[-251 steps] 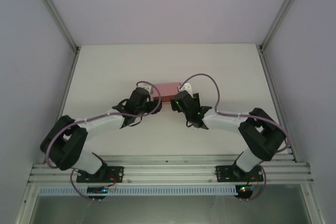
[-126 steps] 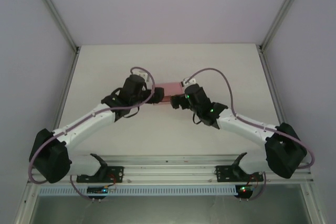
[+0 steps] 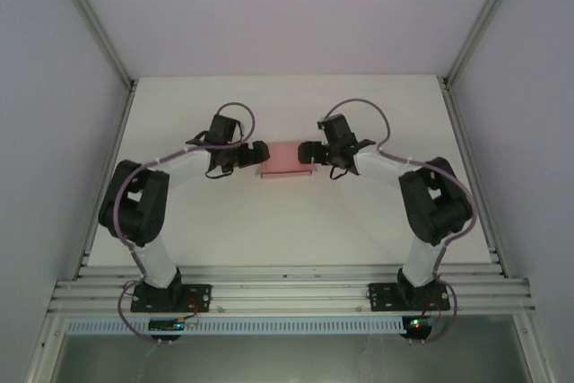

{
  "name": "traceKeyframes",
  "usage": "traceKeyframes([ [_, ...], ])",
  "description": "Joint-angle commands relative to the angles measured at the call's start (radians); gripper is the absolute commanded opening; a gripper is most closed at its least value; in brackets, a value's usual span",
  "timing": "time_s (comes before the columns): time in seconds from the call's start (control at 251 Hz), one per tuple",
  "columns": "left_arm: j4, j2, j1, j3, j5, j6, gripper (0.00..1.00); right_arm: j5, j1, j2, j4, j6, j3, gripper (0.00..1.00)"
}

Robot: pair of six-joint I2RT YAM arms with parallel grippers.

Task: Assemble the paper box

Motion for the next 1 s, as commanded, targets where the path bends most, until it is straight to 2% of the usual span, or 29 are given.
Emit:
traceKeyframes([
  [0.0,0.086,0.026,0.002,0.018,0.136,-0.003,0.90,-0.078,-0.005,0.050,-0.028,0.034,0.006,0.82],
  [0.271,0.144,0.097,0.004,-0.003,0.199,0.003,0.60,-0.091,-0.003,0.062,0.048,0.068,-0.077,0.78],
  [0.343,0.148,0.108,0.006,-0.001,0.208,0.006,0.55,-0.087,-0.004,0.043,0.051,0.063,-0.086,0.78],
  [0.487,0.214,0.122,0.027,-0.028,0.273,-0.020,0.33,-0.076,-0.004,-0.014,0.043,0.066,-0.095,0.83],
  [0.607,0.344,0.118,0.056,-0.099,0.346,-0.069,0.27,-0.107,-0.009,-0.071,0.045,0.100,-0.106,0.91],
  [0.706,0.505,0.122,0.085,-0.162,0.463,-0.131,0.21,-0.179,-0.023,-0.107,0.055,0.141,-0.119,0.98],
  [0.834,0.622,0.138,0.118,-0.208,0.529,-0.180,0.09,-0.283,-0.049,-0.126,0.117,0.223,-0.148,0.99],
  [0.994,0.791,0.164,0.150,-0.262,0.614,-0.247,0.08,-0.338,-0.061,-0.115,0.181,0.278,-0.174,0.99],
])
